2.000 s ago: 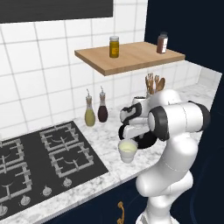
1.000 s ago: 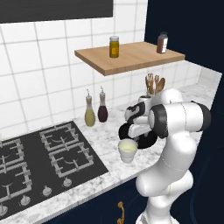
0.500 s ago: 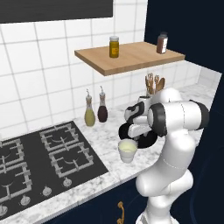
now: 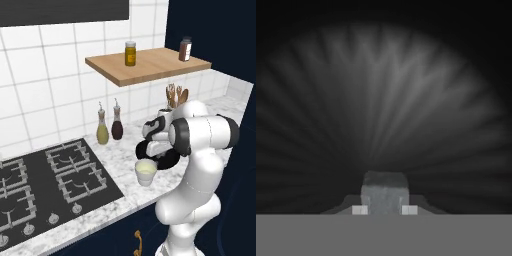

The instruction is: Grab a lemon wedge from the fridge and one ice cube from the ice bowl, and put them in the glass of lemonade.

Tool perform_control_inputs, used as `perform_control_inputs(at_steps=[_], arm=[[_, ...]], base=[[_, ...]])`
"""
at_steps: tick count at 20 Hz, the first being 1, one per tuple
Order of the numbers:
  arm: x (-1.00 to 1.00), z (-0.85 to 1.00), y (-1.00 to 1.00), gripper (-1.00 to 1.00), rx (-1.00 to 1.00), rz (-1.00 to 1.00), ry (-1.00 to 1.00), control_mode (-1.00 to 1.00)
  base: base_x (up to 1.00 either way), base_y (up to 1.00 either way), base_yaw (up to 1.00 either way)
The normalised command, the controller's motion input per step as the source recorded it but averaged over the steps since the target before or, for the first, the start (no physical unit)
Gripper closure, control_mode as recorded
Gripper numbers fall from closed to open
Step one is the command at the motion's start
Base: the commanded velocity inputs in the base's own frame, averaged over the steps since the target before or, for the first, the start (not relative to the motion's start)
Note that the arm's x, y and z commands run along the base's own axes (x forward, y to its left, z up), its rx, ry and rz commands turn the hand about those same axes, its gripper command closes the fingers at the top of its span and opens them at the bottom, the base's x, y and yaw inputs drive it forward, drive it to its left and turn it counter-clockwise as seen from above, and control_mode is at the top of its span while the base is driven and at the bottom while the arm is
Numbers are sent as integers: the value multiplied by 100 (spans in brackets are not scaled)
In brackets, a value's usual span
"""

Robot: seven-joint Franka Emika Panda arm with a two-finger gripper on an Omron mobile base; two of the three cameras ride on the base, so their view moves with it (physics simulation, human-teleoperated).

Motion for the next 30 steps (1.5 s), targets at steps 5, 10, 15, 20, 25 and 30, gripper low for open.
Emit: perform_control_inputs(at_steps=[5, 10, 15, 20, 25, 30], arm=[[-18, 18, 9, 100, 0, 3, -10, -100], [-86, 68, 0, 100, 0, 0, -22, -100], [-98, 77, 6, 100, 0, 0, -8, -100], [-94, 66, 41, 100, 0, 0, -1, -100], [-42, 82, 40, 100, 0, 0, -3, -100], [3, 12, 50, 100, 0, 0, -5, -100]], base=[[0, 0, 0], [0, 0, 0], [0, 0, 0], [0, 0, 0], [0, 0, 0], [0, 0, 0]])
